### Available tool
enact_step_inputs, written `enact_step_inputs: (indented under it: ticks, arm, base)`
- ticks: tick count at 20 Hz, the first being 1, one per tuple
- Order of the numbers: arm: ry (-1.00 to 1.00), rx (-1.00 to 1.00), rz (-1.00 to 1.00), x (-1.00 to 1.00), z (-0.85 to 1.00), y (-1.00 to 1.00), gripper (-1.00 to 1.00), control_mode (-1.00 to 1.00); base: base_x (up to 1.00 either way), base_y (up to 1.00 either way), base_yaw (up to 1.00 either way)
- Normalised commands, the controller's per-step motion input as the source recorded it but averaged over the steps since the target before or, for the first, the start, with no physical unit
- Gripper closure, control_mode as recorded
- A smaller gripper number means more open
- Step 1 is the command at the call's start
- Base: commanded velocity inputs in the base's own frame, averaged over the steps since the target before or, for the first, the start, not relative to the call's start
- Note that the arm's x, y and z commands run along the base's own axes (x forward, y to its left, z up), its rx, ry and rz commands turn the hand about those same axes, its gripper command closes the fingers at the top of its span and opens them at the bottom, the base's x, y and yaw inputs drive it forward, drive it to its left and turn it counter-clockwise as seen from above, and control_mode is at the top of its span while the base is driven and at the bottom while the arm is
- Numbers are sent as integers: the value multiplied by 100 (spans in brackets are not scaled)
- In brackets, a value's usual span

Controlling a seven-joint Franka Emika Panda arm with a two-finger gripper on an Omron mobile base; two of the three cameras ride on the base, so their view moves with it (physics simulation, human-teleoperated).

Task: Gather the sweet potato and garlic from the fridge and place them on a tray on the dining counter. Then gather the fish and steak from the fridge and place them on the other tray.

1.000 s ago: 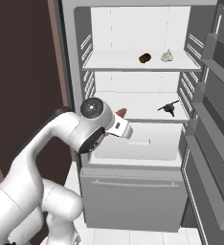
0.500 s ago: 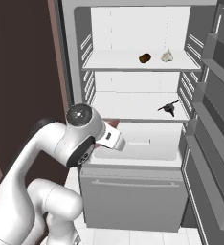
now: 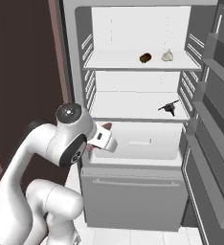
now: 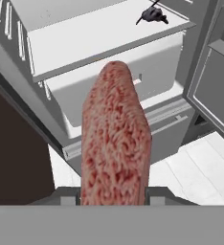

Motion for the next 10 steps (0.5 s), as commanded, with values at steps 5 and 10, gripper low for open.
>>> enact_step_inputs:
  ticks: [5, 10]
  arm:
    - [0, 0, 0, 0, 0, 0, 100, 100]
    - [0, 0, 0, 0, 0, 0, 100, 100]
  base:
    - [-76, 28, 0]
    - [-86, 26, 0]
